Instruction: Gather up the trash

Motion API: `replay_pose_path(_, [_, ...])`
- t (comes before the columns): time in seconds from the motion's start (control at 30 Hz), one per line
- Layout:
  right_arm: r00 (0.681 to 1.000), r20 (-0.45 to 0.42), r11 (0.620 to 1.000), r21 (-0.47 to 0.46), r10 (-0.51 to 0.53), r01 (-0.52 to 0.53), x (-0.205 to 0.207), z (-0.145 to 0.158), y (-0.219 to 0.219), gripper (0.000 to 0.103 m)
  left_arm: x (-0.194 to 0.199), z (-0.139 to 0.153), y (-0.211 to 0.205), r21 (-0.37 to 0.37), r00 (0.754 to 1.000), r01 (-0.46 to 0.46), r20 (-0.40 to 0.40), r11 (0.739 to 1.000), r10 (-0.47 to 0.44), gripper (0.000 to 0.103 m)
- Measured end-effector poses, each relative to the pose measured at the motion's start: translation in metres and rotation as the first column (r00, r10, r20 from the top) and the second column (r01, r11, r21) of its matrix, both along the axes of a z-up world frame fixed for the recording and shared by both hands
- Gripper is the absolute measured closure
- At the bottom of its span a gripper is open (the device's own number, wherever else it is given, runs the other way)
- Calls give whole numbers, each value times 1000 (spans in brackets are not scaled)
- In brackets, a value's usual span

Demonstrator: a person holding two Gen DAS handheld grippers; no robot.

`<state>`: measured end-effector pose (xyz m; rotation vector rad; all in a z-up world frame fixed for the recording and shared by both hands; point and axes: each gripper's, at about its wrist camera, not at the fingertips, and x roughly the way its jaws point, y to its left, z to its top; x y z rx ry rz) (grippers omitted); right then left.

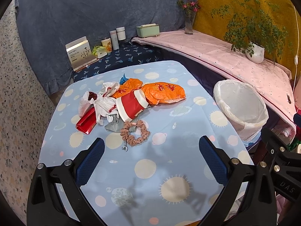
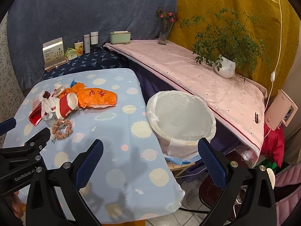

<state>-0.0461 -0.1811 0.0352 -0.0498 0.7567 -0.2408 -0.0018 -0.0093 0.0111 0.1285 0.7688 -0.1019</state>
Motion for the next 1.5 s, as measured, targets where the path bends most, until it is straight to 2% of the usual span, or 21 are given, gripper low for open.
replay_pose_path(1.5, [1000, 0, 1000, -13, -9, 9, 1, 1, -4, 7, 1, -1, -5, 1, 999, 39, -3, 999, -39, 7])
